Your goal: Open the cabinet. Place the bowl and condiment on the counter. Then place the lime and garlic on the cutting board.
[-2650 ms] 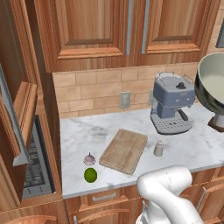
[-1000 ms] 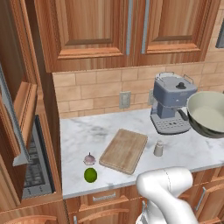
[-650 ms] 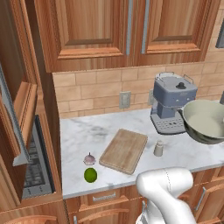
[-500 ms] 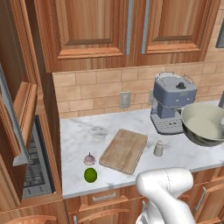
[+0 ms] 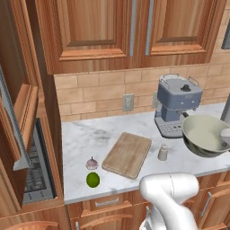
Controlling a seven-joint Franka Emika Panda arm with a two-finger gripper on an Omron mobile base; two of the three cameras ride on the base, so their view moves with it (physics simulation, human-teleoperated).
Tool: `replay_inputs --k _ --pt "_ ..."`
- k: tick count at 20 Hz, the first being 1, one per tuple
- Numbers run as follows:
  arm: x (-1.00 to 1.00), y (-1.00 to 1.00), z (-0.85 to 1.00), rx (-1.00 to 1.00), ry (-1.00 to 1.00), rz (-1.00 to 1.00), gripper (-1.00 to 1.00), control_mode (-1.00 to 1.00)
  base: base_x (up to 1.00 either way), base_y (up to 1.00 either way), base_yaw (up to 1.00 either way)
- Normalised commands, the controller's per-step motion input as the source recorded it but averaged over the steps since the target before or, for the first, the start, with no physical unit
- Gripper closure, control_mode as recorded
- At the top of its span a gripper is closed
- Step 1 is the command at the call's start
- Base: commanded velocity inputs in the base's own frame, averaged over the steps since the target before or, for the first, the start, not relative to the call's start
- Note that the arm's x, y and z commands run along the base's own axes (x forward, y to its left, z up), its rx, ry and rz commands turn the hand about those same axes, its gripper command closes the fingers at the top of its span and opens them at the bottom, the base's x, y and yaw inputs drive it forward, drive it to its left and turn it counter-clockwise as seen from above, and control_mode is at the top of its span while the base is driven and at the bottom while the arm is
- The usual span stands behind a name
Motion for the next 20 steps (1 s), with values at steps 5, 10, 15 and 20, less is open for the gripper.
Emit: replay_inputs --k 5,10,15,20 --pt "0.1 -0.02 -0.39 -0.02 0.0 0.01 1.0 -1.0 0.0 0.0 0.0" --pt "0.16 0.0 -0.34 -0.02 0.0 0.01 1.0 -1.0 0.0 0.0 0.0" --pt "0.16 0.0 -0.19 -0.04 0.0 0.0 1.0 -1.0 0.0 0.0 0.0" --pt "0.17 -0.03 -0.23 -0.02 0.0 0.0 1.0 -1.0 0.0 0.0 0.0"
